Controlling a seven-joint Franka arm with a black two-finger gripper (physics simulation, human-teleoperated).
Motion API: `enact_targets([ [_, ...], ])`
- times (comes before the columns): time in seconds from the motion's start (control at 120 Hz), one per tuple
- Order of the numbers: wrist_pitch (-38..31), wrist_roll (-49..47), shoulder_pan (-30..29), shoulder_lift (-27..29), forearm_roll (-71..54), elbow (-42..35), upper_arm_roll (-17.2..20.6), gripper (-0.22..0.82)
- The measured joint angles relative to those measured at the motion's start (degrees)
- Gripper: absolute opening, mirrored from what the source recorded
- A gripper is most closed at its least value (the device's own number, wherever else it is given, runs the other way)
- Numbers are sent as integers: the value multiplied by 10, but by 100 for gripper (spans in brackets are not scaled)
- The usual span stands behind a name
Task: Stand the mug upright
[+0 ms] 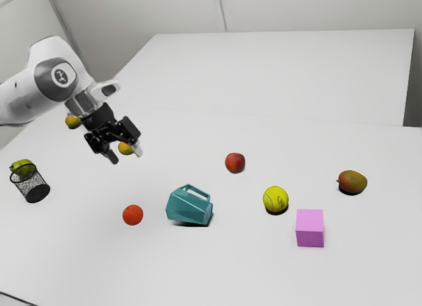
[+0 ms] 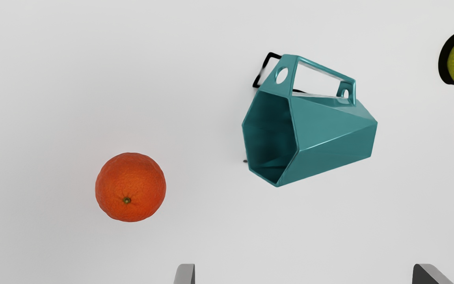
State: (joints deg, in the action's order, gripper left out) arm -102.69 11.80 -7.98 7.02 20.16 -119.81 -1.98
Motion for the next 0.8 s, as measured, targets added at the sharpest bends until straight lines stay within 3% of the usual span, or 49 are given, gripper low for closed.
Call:
enact_targets([
  [0.325,-70,131,-7,-26,113,-76,-1,60],
  [0.8,-102,279,-2,-107,203,-91,2,60],
])
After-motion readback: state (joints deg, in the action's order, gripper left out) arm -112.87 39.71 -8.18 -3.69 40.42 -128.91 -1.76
